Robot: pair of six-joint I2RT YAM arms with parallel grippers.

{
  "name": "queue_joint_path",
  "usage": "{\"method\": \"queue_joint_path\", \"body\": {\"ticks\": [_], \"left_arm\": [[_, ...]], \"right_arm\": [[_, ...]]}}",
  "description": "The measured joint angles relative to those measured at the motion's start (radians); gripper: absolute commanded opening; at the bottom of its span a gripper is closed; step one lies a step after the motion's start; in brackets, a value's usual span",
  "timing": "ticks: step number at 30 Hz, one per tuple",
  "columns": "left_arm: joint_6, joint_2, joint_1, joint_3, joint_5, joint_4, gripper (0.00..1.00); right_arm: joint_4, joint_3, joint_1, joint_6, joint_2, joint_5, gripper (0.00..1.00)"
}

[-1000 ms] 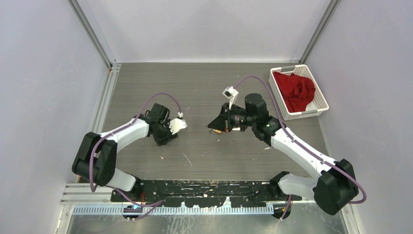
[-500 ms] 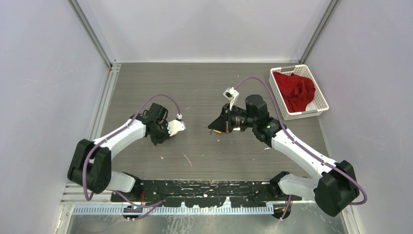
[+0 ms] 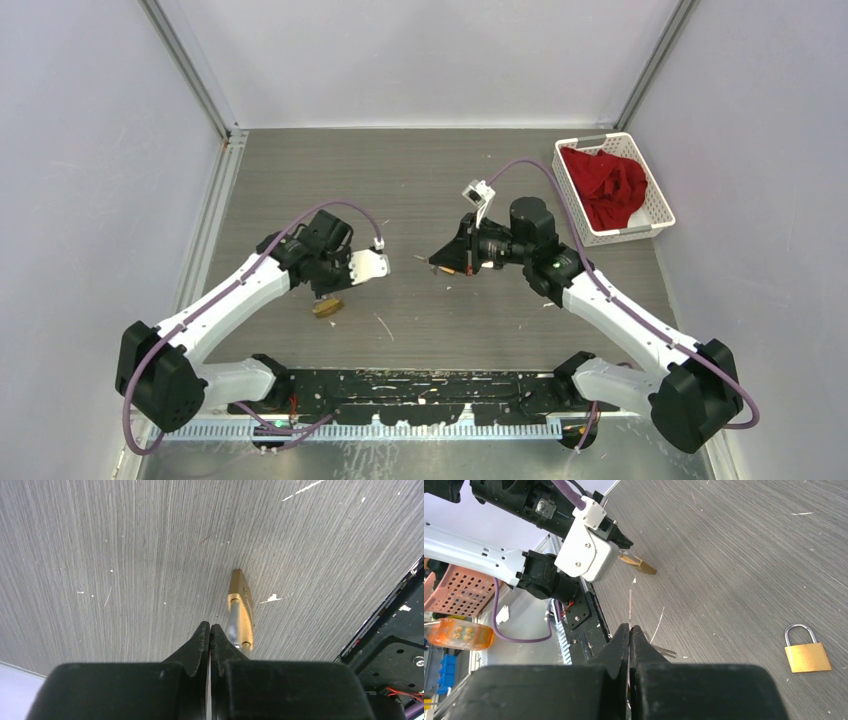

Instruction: Unlock with the key

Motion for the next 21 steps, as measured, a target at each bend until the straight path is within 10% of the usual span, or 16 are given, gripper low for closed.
{"method": "queue_joint_path", "body": {"ticks": [6,9,15,21], "left_arm": [[-0.021,0.006,-0.014,0.001,-0.012,-0.013,0.05],[-0.031,0.011,-0.015,0.001,-0.014,-0.015,0.45],[-0.077,0.011,-0.015,0.066,-0.028,-0.053,0.90],[-0.055,-0.064,-0.031,0.126,0.135,-0.108,0.91]], "right_arm": [[0.001,-0.017,0.000,0.003,-0.014,0.000,0.01],[0.001,-0.020,-0.002,0.003,-0.017,0.000,0.01],[0.001,-0.020,-0.002,0.002,-0.017,0.000,0.01],[0.001,-0.020,-0.006,0.002,-0.017,0.001,0.01]]}}
